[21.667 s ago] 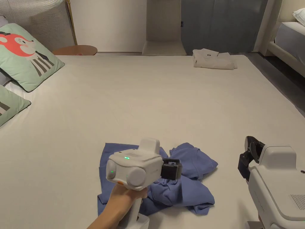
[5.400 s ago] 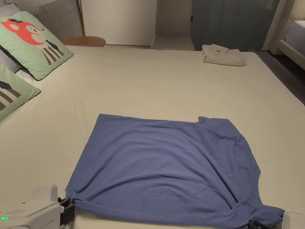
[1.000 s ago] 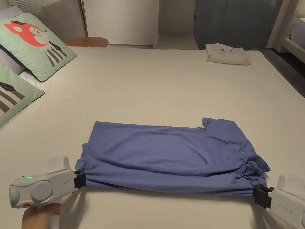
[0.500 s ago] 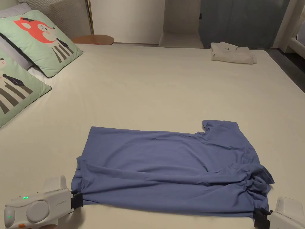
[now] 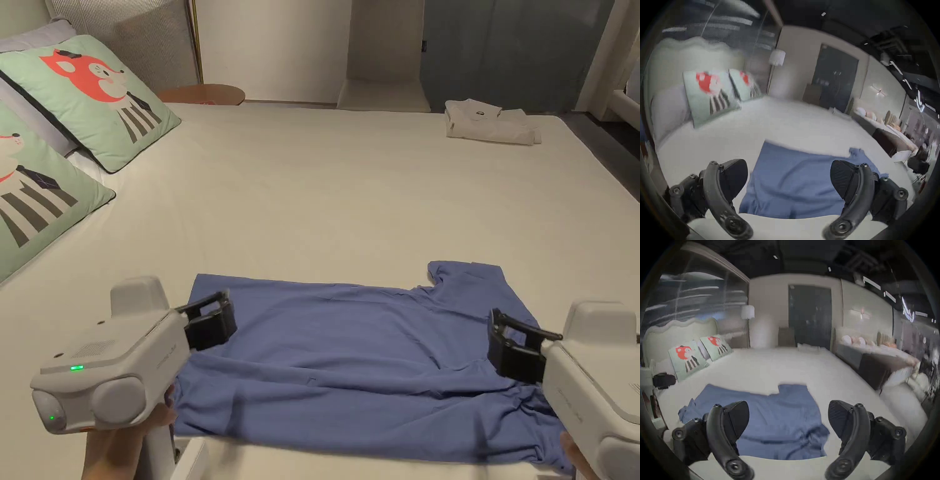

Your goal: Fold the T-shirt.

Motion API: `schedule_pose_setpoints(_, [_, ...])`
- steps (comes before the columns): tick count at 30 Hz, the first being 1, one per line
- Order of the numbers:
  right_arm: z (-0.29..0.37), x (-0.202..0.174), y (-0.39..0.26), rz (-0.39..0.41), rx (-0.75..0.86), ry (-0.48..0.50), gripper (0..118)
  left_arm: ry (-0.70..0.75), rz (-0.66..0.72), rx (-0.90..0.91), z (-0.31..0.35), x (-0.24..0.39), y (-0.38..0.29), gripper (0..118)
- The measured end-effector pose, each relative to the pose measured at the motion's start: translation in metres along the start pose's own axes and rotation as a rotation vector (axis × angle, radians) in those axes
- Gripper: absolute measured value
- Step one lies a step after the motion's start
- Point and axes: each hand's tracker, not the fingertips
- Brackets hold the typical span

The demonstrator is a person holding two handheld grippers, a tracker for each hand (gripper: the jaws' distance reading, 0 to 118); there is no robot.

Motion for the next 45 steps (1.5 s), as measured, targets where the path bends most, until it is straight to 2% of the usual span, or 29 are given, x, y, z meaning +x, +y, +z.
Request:
schedule_pose_setpoints(3, [0.001, -0.014, 0.009, 0.076, 0.109, -0.039, 102, 0.008, -0.123, 0.128, 0.008, 0.020, 0.010, 103])
schedule_pose_setpoints(5, [0.002, -0.020, 0.013, 0.090, 0.135, -0.050, 102, 0.023, -0.169, 0.157, 0.009, 0.026, 0.011, 99])
schedule_pose_setpoints(6, [0.001, -0.022, 0.014, 0.084, 0.132, -0.053, 101, 0.030, -0.175, 0.163, 0.009, 0.029, 0.011, 90])
schedule_pose_setpoints(7, [0.001, -0.023, 0.014, 0.082, 0.138, -0.054, 92, 0.027, -0.173, 0.163, 0.008, 0.030, 0.009, 68])
schedule_pose_setpoints(8, [0.000, -0.024, 0.014, 0.079, 0.144, -0.052, 76, 0.021, -0.173, 0.167, 0.007, 0.030, 0.008, 42])
schedule_pose_setpoints(9, [-0.001, -0.023, 0.014, 0.067, 0.146, -0.047, 51, 0.016, -0.169, 0.167, 0.005, 0.029, 0.008, 13])
schedule_pose_setpoints(10, [-0.002, -0.023, 0.014, 0.058, 0.148, -0.047, 11, 0.011, -0.163, 0.161, 0.002, 0.029, 0.007, 0])
schedule_pose_setpoints(11, [0.000, -0.027, 0.016, 0.054, 0.149, -0.044, 2, 0.003, -0.154, 0.150, -0.001, 0.028, 0.007, 0])
schedule_pose_setpoints(13, [-0.005, -0.026, 0.016, 0.045, 0.145, -0.041, 1, -0.039, -0.126, 0.132, -0.007, 0.025, 0.004, 0])
schedule_pose_setpoints(20, [-0.033, -0.021, 0.027, 0.043, 0.131, -0.035, 1, -0.029, -0.154, 0.063, -0.049, 0.022, 0.013, 0])
schedule_pose_setpoints(29, [-0.103, -0.019, 0.034, 0.060, 0.084, -0.014, 1, -0.071, -0.088, -0.270, -0.176, 0.002, 0.038, 0])
schedule_pose_setpoints(34, [-0.138, -0.017, 0.037, 0.062, 0.043, -0.007, 1, -0.002, -0.064, -0.414, -0.250, -0.021, 0.033, 1])
schedule_pose_setpoints(35, [-0.142, -0.014, 0.035, 0.062, 0.037, -0.008, 1, 0.005, -0.072, -0.420, -0.261, -0.024, 0.031, 6])
schedule_pose_setpoints(36, [-0.149, -0.011, 0.034, 0.063, 0.027, -0.009, 1, 0.006, -0.083, -0.467, -0.271, -0.029, 0.030, 23])
schedule_pose_setpoints(37, [-0.154, -0.009, 0.034, 0.063, 0.017, -0.006, 1, 0.018, -0.065, -0.501, -0.281, -0.034, 0.028, 59])
schedule_pose_setpoints(38, [-0.159, -0.008, 0.033, 0.065, 0.012, -0.007, 1, 0.031, -0.062, -0.538, -0.291, -0.038, 0.025, 82])
schedule_pose_setpoints(39, [-0.169, -0.006, 0.022, 0.070, 0.003, -0.010, 1, 0.046, -0.067, -0.578, -0.300, -0.041, 0.021, 98])
schedule_pose_setpoints(40, [-0.172, -0.004, 0.021, 0.074, -0.005, -0.011, 1, 0.060, -0.072, -0.589, -0.305, -0.044, 0.019, 100])
schedule_pose_setpoints(42, [-0.179, 0.000, 0.017, 0.075, -0.015, -0.014, 1, 0.089, -0.084, -0.592, -0.314, -0.048, 0.013, 97])
schedule_pose_setpoints(45, [-0.185, 0.004, 0.011, 0.071, -0.041, -0.019, 1, 0.091, -0.105, -0.639, -0.322, -0.050, 0.002, 76])
